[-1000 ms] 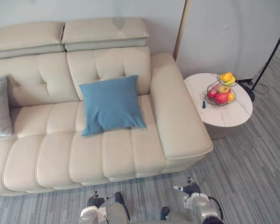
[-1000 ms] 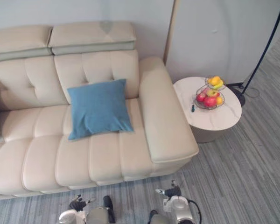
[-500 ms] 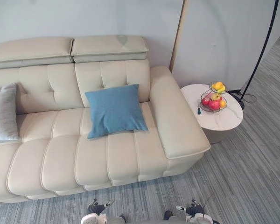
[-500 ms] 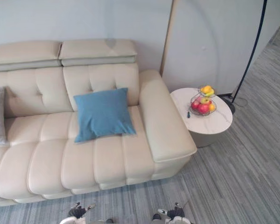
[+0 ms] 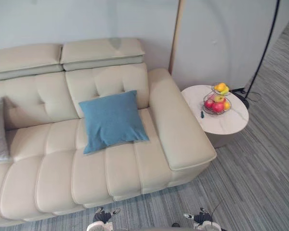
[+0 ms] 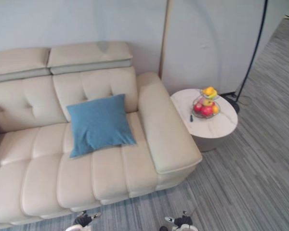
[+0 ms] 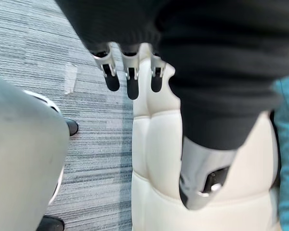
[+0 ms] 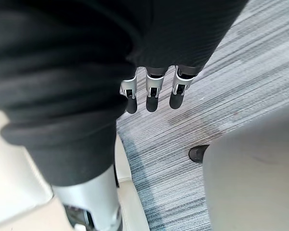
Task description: Pick up cushions and gather them together orderly.
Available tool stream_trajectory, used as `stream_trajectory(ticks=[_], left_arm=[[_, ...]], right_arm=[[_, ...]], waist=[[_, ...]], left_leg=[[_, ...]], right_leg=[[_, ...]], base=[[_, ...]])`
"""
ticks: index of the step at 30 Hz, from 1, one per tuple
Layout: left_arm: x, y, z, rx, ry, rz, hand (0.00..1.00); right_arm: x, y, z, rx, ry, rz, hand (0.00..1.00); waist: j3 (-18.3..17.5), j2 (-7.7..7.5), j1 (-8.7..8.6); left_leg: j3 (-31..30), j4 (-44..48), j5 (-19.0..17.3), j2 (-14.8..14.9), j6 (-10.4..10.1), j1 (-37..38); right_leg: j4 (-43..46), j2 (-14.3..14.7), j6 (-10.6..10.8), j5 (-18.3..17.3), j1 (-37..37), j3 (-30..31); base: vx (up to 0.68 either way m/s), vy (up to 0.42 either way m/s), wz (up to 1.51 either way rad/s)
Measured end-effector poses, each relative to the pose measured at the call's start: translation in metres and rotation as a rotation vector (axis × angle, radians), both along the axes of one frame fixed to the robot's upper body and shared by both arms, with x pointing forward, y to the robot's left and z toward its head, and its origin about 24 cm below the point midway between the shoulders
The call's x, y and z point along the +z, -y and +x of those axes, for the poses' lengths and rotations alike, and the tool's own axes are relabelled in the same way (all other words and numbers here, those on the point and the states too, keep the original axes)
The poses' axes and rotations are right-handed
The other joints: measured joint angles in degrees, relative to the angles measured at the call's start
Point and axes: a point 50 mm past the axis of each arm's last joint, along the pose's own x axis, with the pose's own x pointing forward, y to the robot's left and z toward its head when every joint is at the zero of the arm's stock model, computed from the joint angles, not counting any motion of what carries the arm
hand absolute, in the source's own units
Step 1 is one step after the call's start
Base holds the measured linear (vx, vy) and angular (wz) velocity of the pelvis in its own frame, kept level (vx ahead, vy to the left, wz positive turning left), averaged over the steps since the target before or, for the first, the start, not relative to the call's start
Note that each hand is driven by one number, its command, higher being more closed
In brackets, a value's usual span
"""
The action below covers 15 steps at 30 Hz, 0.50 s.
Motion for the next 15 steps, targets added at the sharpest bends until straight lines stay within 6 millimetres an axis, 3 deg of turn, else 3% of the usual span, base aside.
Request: stream_trajectory(ticks=[4,5,6,9,12,13,14,15], left_arm=[[0.002,-0.005,0.006,-0.003,0.016,0.014,0.0],[0.003,-0.006,0.008,-0.002,0.021,0.017,0.0],[0.003,-0.005,0.009,-0.004,0.026,0.016,0.0],[0.005,-0.005,0.013,-0.03,0.032,0.021,0.0],[0.007,-0.002,0.023,-0.074,0.051,0.02,0.0],[0.008,-0.001,0.026,-0.085,0.057,0.02,0.0],[0.008,0.001,0.027,-0.095,0.06,0.019,0.0],[0.008,0.001,0.027,-0.085,0.059,0.015,0.0]], right_arm=[[0.002,-0.002,0.006,0.001,0.018,0.005,0.0],[0.003,-0.003,0.012,0.003,0.03,0.007,0.0],[0.004,-0.001,0.014,0.003,0.034,0.004,0.0],[0.003,0.001,0.013,-0.002,0.031,0.0,0.0],[0.006,0.009,0.018,-0.005,0.045,-0.022,0.0],[0.006,0.011,0.019,-0.005,0.046,-0.024,0.0],[0.006,0.012,0.018,-0.013,0.047,-0.025,0.0],[0.007,0.012,0.019,-0.017,0.049,-0.025,0.0]], waist=[[1.2,-0.35,0.22],[1.1,-0.29,0.25],[1.3,0.05,0.1],[1.4,0.14,-0.11],[2.1,1.83,-0.95],[2.4,2.03,-1.09],[2.7,2.11,-1.41],[3.4,2.25,-1.6]], left_leg=[[8.6,6.4,-4.2,3.3,-0.6,-2.3],[12.4,6.8,-4.4,4.6,-0.6,-2.8],[14.1,6.8,-4.4,5.3,-0.6,-2.6],[21.2,5.8,-3.4,6.6,-2.2,0.6],[20.8,6.8,-2.2,8.0,-3.3,1.8],[20.6,9.1,-2.0,8.9,-3.5,1.6],[18.9,17.1,-1.9,11.8,-3.2,-0.2],[16.0,27.6,-0.7,15.2,1.4,-3.2]], right_leg=[[1.6,2.8,-1.2,2.1,-5.7,2.8],[2.0,2.6,-4.5,1.1,-7.2,-1.7],[3.6,2.0,-5.7,0.1,-8.3,-5.8],[11.1,-4.1,-6.6,-4.4,-8.3,-34.1],[11.8,-1.5,-7.1,-5.3,-8.3,-31.6],[12.4,-1.3,-7.4,-6.0,-8.3,-31.0],[13.6,-0.5,-8.2,-7.3,-8.0,-29.9],[13.6,0.8,-8.7,-8.2,-6.3,-28.4]], base=[[-0.08,-0.002,-1.27],[-0.05,-0.033,-1.16],[-0.05,-0.05,-1.35],[0.05,-0.104,-1.24],[0.14,-0.215,-0.68],[0.16,-0.283,-0.63],[0.15,-0.288,-0.56],[0.15,-0.292,-0.66]])
